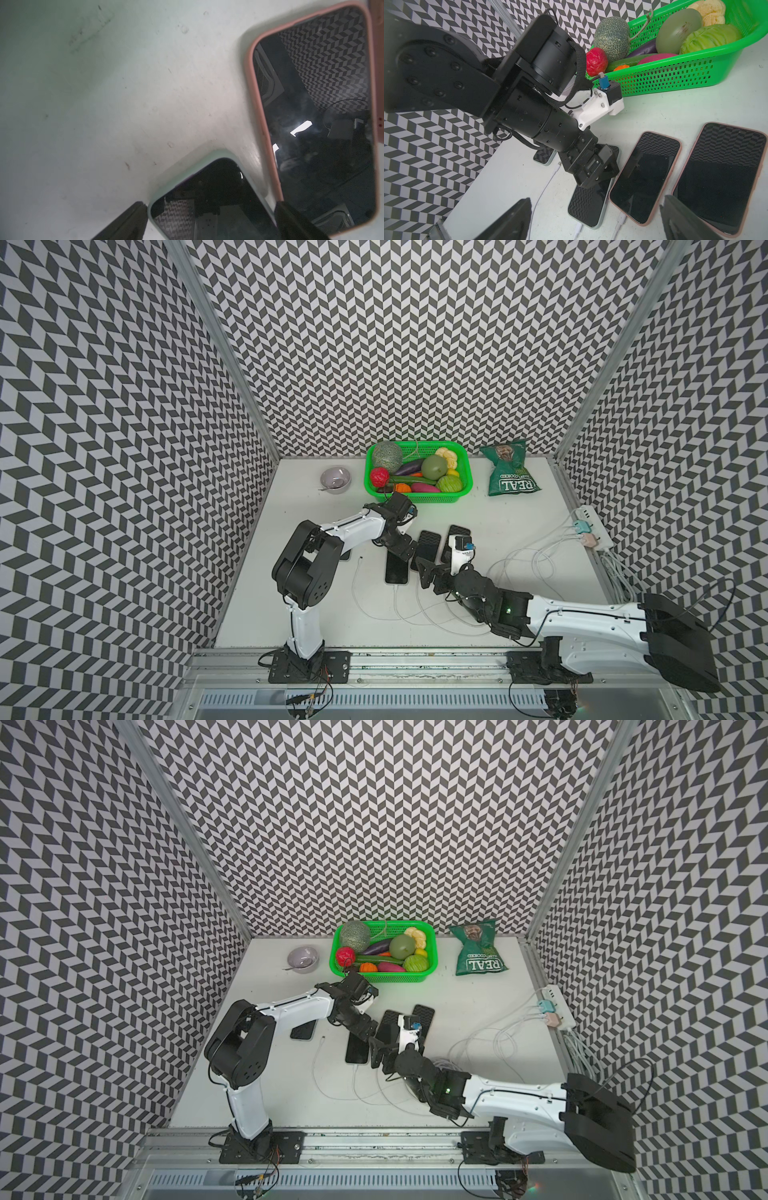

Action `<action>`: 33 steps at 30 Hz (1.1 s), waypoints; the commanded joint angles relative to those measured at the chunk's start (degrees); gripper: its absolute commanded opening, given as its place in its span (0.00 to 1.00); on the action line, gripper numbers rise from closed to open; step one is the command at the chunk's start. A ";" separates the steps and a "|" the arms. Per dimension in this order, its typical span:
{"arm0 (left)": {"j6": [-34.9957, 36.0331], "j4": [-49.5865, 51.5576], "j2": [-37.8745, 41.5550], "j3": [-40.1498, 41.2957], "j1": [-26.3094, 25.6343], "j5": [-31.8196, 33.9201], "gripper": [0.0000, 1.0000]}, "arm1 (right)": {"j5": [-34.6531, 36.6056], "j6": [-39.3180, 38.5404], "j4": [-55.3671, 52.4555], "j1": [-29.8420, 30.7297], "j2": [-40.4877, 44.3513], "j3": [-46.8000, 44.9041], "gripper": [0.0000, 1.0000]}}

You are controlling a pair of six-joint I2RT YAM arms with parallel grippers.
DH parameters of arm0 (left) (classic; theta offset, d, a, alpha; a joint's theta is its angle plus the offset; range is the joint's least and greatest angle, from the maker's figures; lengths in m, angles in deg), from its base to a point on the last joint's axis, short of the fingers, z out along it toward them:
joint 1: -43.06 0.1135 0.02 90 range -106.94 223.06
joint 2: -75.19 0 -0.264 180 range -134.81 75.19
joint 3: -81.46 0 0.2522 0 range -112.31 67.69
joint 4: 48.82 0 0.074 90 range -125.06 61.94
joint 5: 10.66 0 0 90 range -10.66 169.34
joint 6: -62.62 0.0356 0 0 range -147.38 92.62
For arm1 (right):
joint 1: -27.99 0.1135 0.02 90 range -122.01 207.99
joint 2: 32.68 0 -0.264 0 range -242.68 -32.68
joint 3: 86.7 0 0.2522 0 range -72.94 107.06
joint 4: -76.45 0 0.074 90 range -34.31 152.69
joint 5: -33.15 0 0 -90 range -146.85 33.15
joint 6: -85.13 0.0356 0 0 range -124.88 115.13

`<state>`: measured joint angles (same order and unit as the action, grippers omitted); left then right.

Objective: Unplug the charging cable from the phone
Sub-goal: Pick up the phone at the center of the board.

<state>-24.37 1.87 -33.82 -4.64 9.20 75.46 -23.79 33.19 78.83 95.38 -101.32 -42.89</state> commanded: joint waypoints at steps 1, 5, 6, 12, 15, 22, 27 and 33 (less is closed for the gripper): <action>-0.45 0.93 -1.93 -1.23 -0.76 0.44 1.00 | 1.29 0.52 1.38 0.41 -0.44 -0.55 0.98; -0.46 1.37 -3.03 -1.65 -0.98 1.58 1.00 | 1.27 0.63 1.88 0.38 -0.85 -0.66 0.99; -0.53 1.51 -3.20 -1.79 -1.04 1.99 1.00 | 1.28 0.61 1.96 0.37 -1.02 -0.66 0.99; -0.59 2.17 -4.27 -1.97 -1.08 4.66 1.00 | 1.31 0.64 2.73 0.38 -2.31 -0.61 0.99; -0.50 2.52 -4.54 -1.93 -0.87 6.62 1.00 | 1.30 0.61 2.97 0.38 -2.76 -0.52 0.99; -0.48 2.89 -5.16 -2.71 0.08 9.64 1.00 | 1.22 0.50 3.29 0.38 -3.44 -0.42 1.00; -0.15 3.47 -3.90 -2.51 0.56 8.32 1.00 | 1.31 0.53 3.58 0.28 -3.51 -0.60 1.00; -0.30 4.26 -2.01 -2.89 0.91 8.47 1.00 | 1.05 0.13 4.08 0.19 -4.24 -0.28 1.00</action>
<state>-24.72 2.90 -36.40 -7.15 9.35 80.82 -23.23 33.69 79.77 95.38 -104.62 -43.05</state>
